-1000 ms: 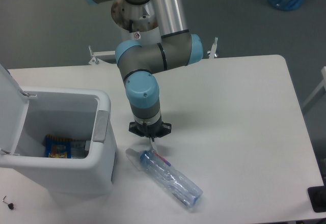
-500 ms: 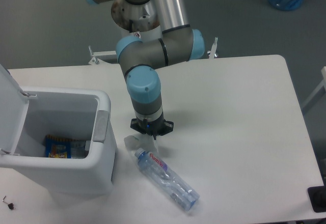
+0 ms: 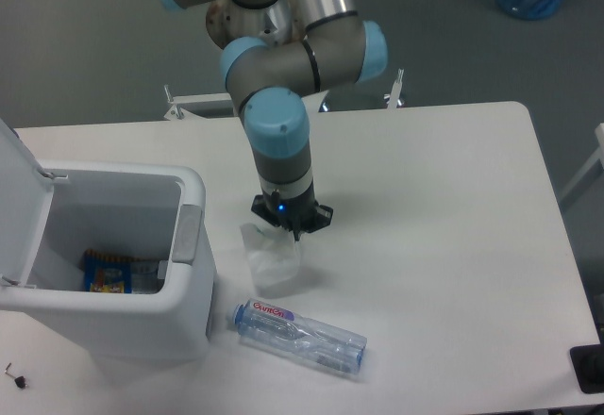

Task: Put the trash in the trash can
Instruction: 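Lift the white tissue and carry it over the trash bin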

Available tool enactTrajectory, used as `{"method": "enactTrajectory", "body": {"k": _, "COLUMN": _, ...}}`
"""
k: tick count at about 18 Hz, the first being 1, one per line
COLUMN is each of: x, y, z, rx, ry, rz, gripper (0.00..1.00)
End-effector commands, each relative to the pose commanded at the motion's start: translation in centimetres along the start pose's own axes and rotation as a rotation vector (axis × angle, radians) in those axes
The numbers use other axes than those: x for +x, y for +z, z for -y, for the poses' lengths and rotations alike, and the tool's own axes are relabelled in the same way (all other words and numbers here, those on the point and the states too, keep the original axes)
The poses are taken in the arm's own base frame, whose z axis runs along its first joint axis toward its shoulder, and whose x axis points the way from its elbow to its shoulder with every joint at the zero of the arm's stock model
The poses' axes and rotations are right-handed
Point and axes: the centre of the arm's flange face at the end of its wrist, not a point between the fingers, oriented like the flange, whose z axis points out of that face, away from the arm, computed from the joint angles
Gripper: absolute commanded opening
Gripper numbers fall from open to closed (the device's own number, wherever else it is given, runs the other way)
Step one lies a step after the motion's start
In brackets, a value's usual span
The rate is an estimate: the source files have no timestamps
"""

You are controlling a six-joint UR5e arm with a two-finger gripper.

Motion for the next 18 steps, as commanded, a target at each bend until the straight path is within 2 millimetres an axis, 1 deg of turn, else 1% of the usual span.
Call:
{"method": "enactTrajectory", "body": {"k": 4, "x": -2.9, "y": -6.1, "z": 0.1, "rx": 0.19, "ry": -0.084, "rz": -0.043, "gripper": 0.0}}
{"method": "enactTrajectory", "body": {"k": 7, "x": -5.2, "y": -11.2, "z": 0.4, "rx": 0.339, "ry": -0.212, "rz": -0.077, "gripper": 0.0}}
{"method": "enactTrajectory", "body": {"k": 8, "x": -5.8, "y": -12.6, "z": 0.8, "rx": 0.385, "ry": -0.245, "rz": -0.099, "gripper": 0.0}}
{"method": "enactTrajectory", "body": {"k": 9, "x": -6.5, "y": -14.8, "z": 1.4, "rx": 0.442, "ry": -0.276, "rz": -0.114, "gripper": 0.0}}
{"method": "enactTrajectory", "body": {"k": 10, "x": -6.9, "y": -16.1, "z": 1.7, "rx": 0.465, "ry": -0.293, "rz": -0.107, "gripper": 0.0}}
{"method": "enactTrajectory", "body": {"k": 12, "x": -7.3, "y": -18.6, "z": 2.2, "rx": 0.509, "ry": -0.339, "rz": -0.103, "gripper": 0.0}}
{"method": "enactTrajectory", "body": {"k": 15, "x": -7.4, "y": -22.0, "z": 3.0, "rx": 0.597, "ry": -0.418, "rz": -0.172, "gripper": 0.0}}
{"method": "enactTrajectory", "body": {"k": 16, "x": -7.3, "y": -22.8, "z": 3.2, "rx": 0.616, "ry": -0.432, "rz": -0.194, "gripper": 0.0}}
{"method": "enactTrajectory", "body": {"k": 17, "x": -6.6, "y": -23.4, "z": 3.4, "rx": 0.628, "ry": -0.444, "rz": -0.214, "gripper": 0.0}}
{"method": "enactTrajectory", "body": {"k": 18, "x": -5.8, "y": -24.6, "z": 3.1, "rx": 0.645, "ry": -0.455, "rz": -0.219, "gripper": 0.0}}
